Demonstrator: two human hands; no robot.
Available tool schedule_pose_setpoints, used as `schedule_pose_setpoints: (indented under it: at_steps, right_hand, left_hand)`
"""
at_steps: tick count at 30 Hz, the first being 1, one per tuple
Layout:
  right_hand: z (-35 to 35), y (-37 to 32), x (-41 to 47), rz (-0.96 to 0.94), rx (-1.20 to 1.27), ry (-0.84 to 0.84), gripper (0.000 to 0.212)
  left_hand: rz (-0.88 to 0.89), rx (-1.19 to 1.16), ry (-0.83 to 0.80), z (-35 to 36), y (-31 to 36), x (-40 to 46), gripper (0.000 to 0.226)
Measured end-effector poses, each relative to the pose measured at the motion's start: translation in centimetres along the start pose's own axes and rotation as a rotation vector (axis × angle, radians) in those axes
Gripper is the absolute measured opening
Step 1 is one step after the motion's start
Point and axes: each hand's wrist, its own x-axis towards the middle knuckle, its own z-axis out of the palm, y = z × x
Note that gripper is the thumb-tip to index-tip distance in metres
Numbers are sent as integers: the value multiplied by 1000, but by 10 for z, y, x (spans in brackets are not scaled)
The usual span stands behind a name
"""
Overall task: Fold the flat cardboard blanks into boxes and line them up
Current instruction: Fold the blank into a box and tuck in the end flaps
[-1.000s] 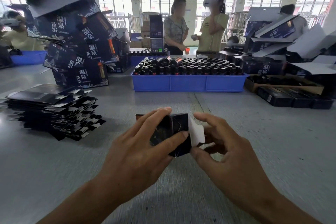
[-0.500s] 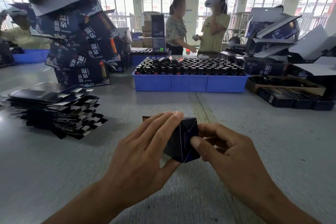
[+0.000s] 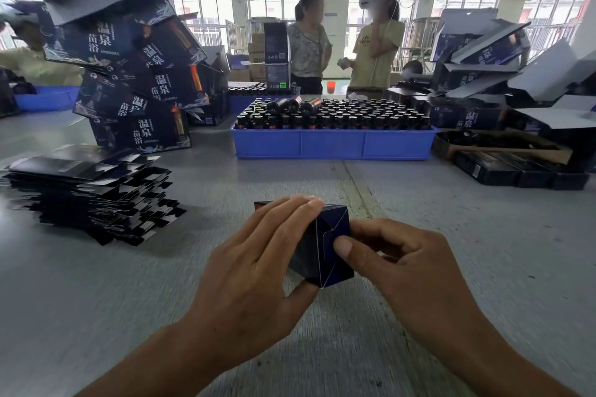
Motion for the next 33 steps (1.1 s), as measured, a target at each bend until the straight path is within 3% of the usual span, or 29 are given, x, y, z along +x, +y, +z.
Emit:
schedule_pose_setpoints:
  at_steps: [20, 28, 31, 33]
  right_hand:
    - [2, 1, -4, -35, -179, 122, 14]
    - [0, 4, -4, -23, -115, 1, 38]
    - [5, 8, -4, 54, -150, -59, 66]
    - [8, 12, -3, 120, -145, -87, 65]
  left_hand:
    - [14, -15, -2, 2, 3, 1, 74]
    - [-4, -26, 29, 2, -2, -2, 75]
    - [98, 46, -44, 6, -4, -3, 73]
    - [197, 88, -121, 9, -4, -5, 75]
